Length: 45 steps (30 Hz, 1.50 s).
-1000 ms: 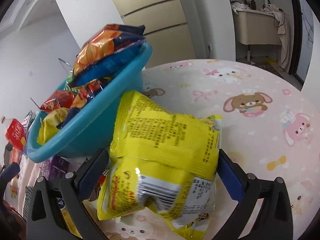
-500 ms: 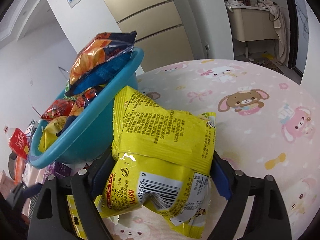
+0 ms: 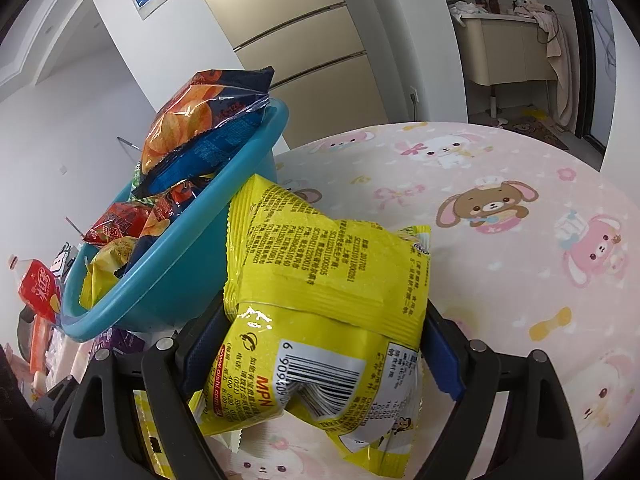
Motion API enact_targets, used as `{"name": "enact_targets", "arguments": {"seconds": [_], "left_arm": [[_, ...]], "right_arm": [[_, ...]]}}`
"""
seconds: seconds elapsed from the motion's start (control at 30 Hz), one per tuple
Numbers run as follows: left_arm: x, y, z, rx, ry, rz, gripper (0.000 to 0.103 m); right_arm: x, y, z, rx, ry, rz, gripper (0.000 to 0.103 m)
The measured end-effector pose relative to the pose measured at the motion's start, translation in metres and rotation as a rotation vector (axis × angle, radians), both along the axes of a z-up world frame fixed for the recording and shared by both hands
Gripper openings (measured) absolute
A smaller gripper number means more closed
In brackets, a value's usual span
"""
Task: Organize snacks
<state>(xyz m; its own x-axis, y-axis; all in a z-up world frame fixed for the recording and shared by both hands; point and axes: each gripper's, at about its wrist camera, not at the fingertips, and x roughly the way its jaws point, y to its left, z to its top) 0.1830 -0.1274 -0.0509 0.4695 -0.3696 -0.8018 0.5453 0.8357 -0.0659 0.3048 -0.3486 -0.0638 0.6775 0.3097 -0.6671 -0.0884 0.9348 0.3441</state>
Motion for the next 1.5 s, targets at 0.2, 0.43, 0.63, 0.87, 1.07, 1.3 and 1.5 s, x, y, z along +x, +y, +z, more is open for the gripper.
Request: {"name": "enact_targets", "arguments": {"seconds": [0.2, 0.43, 0.63, 0.87, 1.07, 1.3, 1.5], "left_arm": [[-0.002, -0.001, -0.001, -0.009, 0.001, -0.018, 0.072], [-0.008, -0.001, 0.003, -0.017, -0.028, -0.026, 0.071], [-0.016, 0.001, 0.013, -0.048, -0.076, -0.044, 0.071], [-0.022, 0.006, 0.022, -0.08, -0.117, -0.04, 0.071], [-0.035, 0.012, 0.039, -0.114, -0.217, -0.018, 0.071], [-0.046, 0.036, 0.064, -0.251, -0.322, 0.045, 0.071], [-0.044, 0.064, 0.082, -0.364, -0.387, 0.15, 0.071]], "right_arm": [[-0.002, 0.0, 0.002, -0.007, -0.008, 0.002, 0.086], [-0.004, -0.005, 0.002, 0.04, -0.011, -0.006, 0.086], [-0.007, -0.037, 0.0, 0.139, -0.005, -0.142, 0.086], [-0.03, -0.04, 0.035, 0.031, -0.184, -0.226, 0.086], [-0.043, -0.028, 0.058, -0.011, -0.309, -0.208, 0.086], [-0.064, -0.003, 0.081, -0.082, -0.495, -0.171, 0.086], [-0.082, 0.03, 0.091, -0.17, -0.628, -0.119, 0.086]]}}
